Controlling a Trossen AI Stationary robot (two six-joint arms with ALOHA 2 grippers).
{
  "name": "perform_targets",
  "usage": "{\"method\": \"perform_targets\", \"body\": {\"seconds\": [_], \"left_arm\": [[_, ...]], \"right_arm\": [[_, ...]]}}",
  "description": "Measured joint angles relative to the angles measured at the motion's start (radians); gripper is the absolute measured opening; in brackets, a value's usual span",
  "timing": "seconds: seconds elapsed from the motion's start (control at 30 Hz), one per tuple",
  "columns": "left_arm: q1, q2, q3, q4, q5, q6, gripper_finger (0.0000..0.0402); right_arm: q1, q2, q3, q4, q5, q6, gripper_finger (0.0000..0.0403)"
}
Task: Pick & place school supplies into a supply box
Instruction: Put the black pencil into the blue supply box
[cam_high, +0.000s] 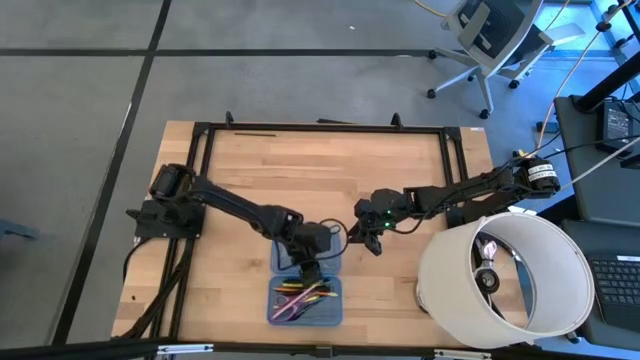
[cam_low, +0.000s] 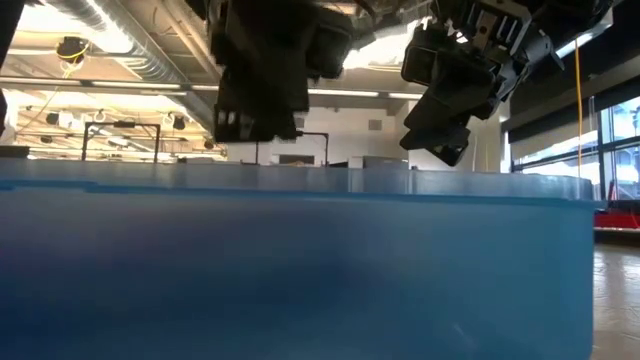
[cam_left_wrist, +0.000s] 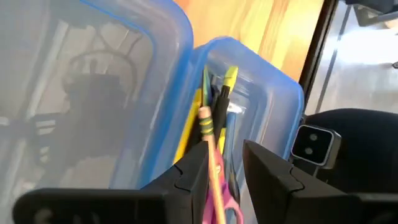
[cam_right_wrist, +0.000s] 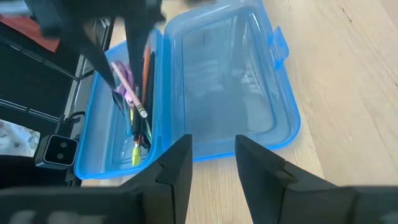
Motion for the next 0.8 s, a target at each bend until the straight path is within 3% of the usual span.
{"method": "perform_targets", "body": {"seconds": [0.23,0.5,0.8], "left_arm": [[0.071,-0.14,0.0,-0.176,-0.099,0.116,0.0089],[0.221,-0.328,0.001,-0.422,-0.491,0.243,0.0089],[0.63,-0.401,0.001,-0.494,-0.452,0.618,0.0088]], "right_arm": [[0.0,0.0,0.0,-0.005,0.0,0.004,0.0126],[-0.001,0.0,0.0,0.004,0.021,0.03,0.0126],[-0.002,0.0,0.001,0.036,0.249,0.077,0.0126]]}}
